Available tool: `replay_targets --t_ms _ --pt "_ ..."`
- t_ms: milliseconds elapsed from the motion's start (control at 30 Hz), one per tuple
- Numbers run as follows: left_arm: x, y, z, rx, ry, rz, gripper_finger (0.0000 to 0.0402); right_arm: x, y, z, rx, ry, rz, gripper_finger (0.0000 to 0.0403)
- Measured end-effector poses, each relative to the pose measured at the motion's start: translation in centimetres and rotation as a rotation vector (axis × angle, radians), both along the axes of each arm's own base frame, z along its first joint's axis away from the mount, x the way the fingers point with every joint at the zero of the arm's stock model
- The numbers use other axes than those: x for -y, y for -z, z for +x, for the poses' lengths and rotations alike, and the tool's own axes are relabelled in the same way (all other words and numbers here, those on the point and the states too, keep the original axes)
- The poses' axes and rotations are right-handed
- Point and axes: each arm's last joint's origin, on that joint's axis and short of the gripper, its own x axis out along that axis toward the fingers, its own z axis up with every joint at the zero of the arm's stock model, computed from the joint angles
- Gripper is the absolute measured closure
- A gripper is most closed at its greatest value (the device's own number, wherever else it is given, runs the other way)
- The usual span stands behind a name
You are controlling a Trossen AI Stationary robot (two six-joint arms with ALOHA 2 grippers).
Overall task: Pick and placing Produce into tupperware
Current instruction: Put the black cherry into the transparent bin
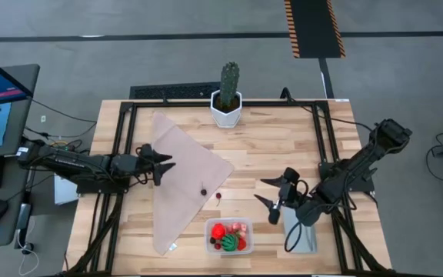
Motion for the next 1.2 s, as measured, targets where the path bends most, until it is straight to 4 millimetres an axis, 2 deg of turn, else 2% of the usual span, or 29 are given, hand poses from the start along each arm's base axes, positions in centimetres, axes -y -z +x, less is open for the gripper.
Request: replay_targets --t_ms 133,233,333,567,800,1000,1200 --pt "0.1 -0.4 0.2 0.028 0.054 0.049 0.0219 0.2 0.8 -0.4 0.007 0.013 0.051 0.0101" --pt "0.4 -2.0 0.6 0.126 0.162 0.078 0.0219 0.4 1.4 -0.7 0.013 0.028 0.088 0.0101" --pt "0.7 -3.0 1.0 0.117 0.255 0.113 0.0219 0.6 1.8 -0.9 0.021 0.042 0.125 0.0101" --pt "1.0 -1.3 2.1 -0.037 0.265 0.123 0.0219 0.5 1.8 -1.0 0.026 0.04 0.143 0.0101" --pt "2.9 -0.2 4.1 -0.02 0.32 0.108 0.0219 0.5 1.8 -0.9 0.02 0.027 0.153 0.0101" --pt "5.0 0.8 6.4 -0.147 0.326 0.193 0.0219 0.3 2.0 -1.0 0.007 0.004 0.191 0.0101" --pt "6.6 1.3 9.7 -0.216 0.362 0.268 0.0219 -0.1 2.0 -1.3 0.004 -0.02 0.191 0.0101"
